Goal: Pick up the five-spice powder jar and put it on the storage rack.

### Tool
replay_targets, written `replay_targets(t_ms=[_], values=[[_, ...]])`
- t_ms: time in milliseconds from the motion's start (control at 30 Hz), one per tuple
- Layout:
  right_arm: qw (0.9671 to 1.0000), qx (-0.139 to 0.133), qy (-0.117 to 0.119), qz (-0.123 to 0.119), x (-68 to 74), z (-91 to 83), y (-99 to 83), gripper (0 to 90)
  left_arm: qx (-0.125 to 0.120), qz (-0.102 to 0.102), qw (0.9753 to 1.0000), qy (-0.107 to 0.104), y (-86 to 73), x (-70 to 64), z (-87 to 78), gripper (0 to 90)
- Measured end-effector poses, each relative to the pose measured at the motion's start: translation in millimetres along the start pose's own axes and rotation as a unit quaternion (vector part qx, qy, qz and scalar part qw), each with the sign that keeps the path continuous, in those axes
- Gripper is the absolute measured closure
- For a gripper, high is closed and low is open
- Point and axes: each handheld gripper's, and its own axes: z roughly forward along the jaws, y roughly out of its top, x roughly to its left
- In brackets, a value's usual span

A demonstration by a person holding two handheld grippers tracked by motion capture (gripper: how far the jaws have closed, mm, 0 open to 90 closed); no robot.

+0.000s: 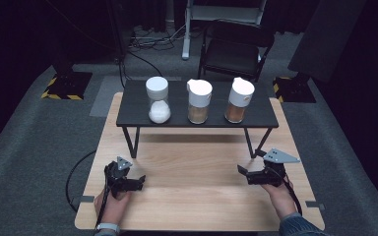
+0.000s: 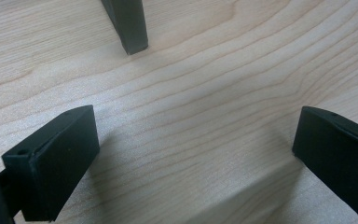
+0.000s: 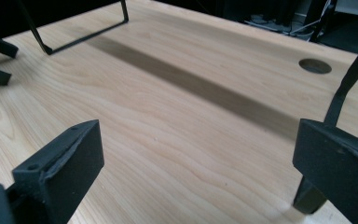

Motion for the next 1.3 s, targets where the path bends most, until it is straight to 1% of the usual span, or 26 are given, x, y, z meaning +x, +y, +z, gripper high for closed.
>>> replay_targets(t_ms=[167,300,633,733,1033,1300], values=[[0.9998,0.018,0.001,-0.001,0.8,4.2,-4.9,1.9,0.000,0.000,1.0000,0.000,0.0,0.0,0.0,0.1],[0.9996,0.028,0.000,-0.002,1.7,8.1,-9.9,2.0,0.000,0.000,1.0000,0.000,0.0,0.0,0.0,0.1],[0.9986,0.051,-0.005,0.011,-2.6,12.7,-19.7,2.0,0.000,0.000,1.0000,0.000,0.0,0.0,0.0,0.1],[0.9981,0.060,-0.006,0.014,-4.1,14.7,-21.1,2.0,0.000,0.000,1.0000,0.000,0.0,-0.1,0.0,0.1],[0.9967,0.077,-0.009,0.026,-9.0,17.9,-24.5,2.1,0.000,0.000,1.0000,0.000,0.0,-0.1,0.0,0.1],[0.9957,0.088,-0.007,0.028,-9.9,20.6,-25.1,2.1,0.000,0.000,1.0000,0.000,-0.1,-0.2,-0.1,0.1]])
